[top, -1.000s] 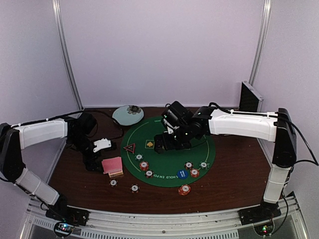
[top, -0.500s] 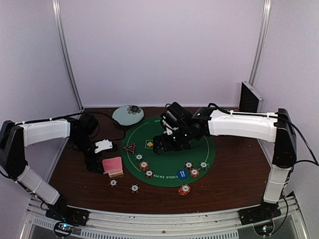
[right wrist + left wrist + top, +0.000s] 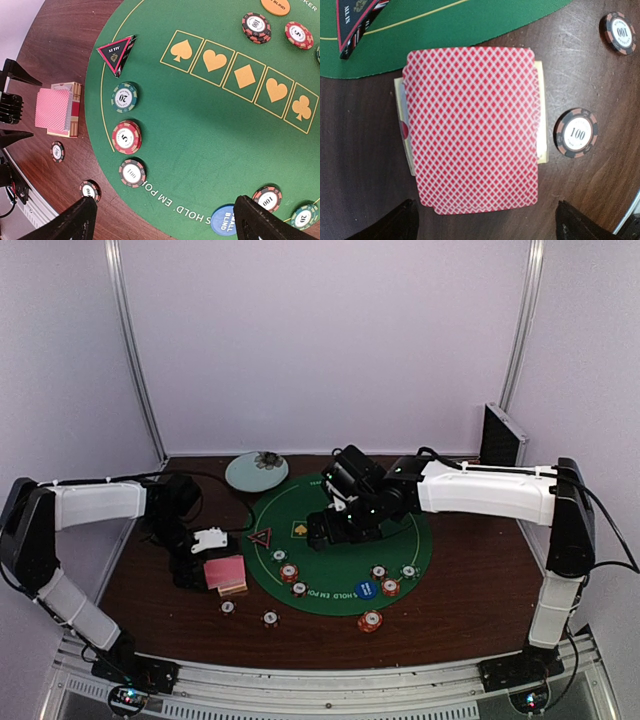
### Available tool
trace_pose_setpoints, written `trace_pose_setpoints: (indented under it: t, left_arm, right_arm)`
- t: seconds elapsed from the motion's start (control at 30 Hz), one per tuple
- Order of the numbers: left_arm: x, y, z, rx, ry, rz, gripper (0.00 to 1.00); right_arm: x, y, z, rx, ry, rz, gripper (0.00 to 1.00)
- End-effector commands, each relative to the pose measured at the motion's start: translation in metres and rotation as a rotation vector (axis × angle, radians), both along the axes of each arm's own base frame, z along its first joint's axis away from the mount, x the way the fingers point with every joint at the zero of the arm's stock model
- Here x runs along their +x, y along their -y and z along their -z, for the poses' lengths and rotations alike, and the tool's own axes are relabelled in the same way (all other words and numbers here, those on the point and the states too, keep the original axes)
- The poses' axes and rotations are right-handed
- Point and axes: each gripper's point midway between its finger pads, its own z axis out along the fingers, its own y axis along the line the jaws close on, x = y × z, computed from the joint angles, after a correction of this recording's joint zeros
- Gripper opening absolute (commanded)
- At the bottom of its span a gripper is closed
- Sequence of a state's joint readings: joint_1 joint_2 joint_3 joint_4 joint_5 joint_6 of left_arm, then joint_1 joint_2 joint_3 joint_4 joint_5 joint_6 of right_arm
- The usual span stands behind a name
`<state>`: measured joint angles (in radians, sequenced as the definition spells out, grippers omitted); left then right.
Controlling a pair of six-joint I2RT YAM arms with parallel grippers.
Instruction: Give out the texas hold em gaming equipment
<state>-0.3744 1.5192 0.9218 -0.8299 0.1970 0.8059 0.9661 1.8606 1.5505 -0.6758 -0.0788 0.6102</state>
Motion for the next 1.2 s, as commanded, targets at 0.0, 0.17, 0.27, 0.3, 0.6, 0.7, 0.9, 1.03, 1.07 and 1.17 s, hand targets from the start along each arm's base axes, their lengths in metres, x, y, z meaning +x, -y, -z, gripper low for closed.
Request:
trace_pose_setpoints:
  t: [0.0,0.17,0.27,0.3,0.6,0.7,0.9,1.03,1.07,1.17]
  left_arm:
    - [0.010,0.008,-0.003,-0.014,0.029,0.044,0.98]
    - [0.013,0.009,-0.001,-0.006,0.030,0.056,0.98]
    - [0.014,0.010,-0.001,-0.005,0.031,0.059,0.98]
    - [0.015,0.010,-0.001,-0.003,0.032,0.060,0.98]
    - [0.017,0.010,0.001,0.010,0.031,0.068,0.98]
    - [0.016,0.010,0.002,0.012,0.025,0.074,0.97]
    - [0.015,0.012,0.005,0.010,0.016,0.082,0.97]
    - [0.016,0.014,0.007,0.005,0.011,0.077,0.98]
    - [0.017,0.014,0.007,0.006,0.015,0.077,0.98]
    - [0.019,0.014,0.011,0.011,0.017,0.077,0.98]
  right_arm:
    - [-0.005,-0.002,-0.008,0.022,0.005,-0.003,0.99]
    - [-0.007,-0.002,-0.007,0.017,0.002,-0.006,1.00]
    - [-0.008,-0.002,-0.007,0.017,0.001,-0.008,0.99]
    - [-0.008,-0.002,-0.006,0.016,0.001,-0.009,0.99]
    - [-0.010,-0.002,-0.005,0.014,-0.005,-0.014,1.00]
    - [-0.010,-0.001,-0.005,0.012,-0.004,-0.013,1.00]
    - [-0.010,-0.001,-0.005,0.009,-0.005,-0.012,1.00]
    - [-0.010,-0.001,-0.003,0.008,-0.009,-0.011,0.99]
    - [-0.010,-0.001,-0.002,0.008,-0.010,-0.011,1.00]
    - [-0.011,-0.001,-0.002,0.009,-0.012,-0.012,1.00]
